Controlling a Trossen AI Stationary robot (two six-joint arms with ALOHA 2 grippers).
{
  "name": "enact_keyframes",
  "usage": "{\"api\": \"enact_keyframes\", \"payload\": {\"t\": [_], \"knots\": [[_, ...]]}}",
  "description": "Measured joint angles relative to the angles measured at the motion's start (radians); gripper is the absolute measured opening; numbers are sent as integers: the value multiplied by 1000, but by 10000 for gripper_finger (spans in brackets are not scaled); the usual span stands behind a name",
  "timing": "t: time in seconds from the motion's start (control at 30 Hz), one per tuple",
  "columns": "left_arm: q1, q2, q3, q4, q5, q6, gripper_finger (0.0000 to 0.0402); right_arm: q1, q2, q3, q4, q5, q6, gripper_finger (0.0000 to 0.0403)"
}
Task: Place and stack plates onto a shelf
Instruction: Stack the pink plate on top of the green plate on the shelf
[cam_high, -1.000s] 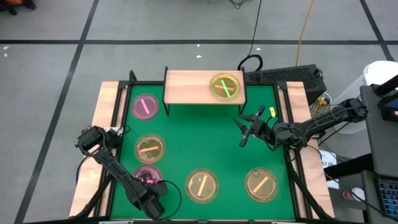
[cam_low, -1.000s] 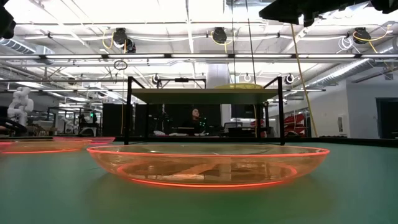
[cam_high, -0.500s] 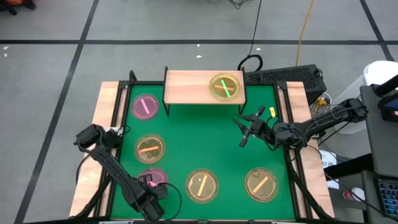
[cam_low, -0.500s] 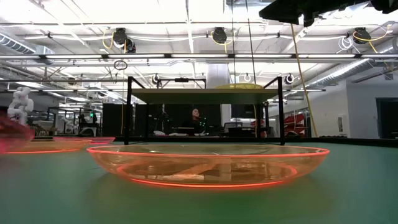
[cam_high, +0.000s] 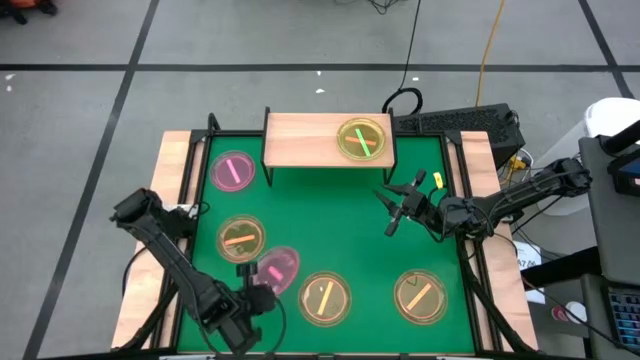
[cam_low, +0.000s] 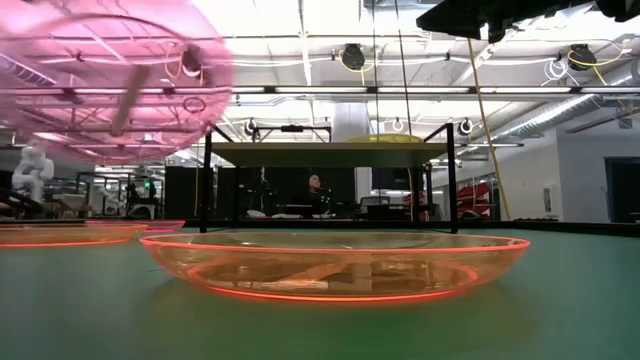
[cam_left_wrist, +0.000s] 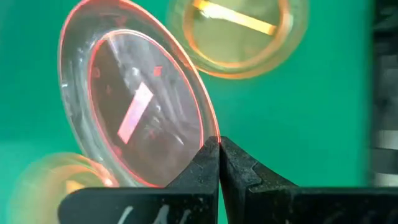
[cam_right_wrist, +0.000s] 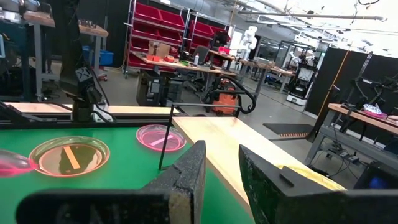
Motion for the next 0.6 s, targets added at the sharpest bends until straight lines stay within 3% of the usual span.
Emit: {"api": "enact_keyframes", "payload": {"t": [0.27, 0.6], "knots": [[136, 1, 0, -11, -281, 436, 1, 0, 0, 0, 47, -2, -1, 82], [489, 1, 0, 103, -311, 995, 6, 35, -28, 0, 75, 0, -57, 82]]}}
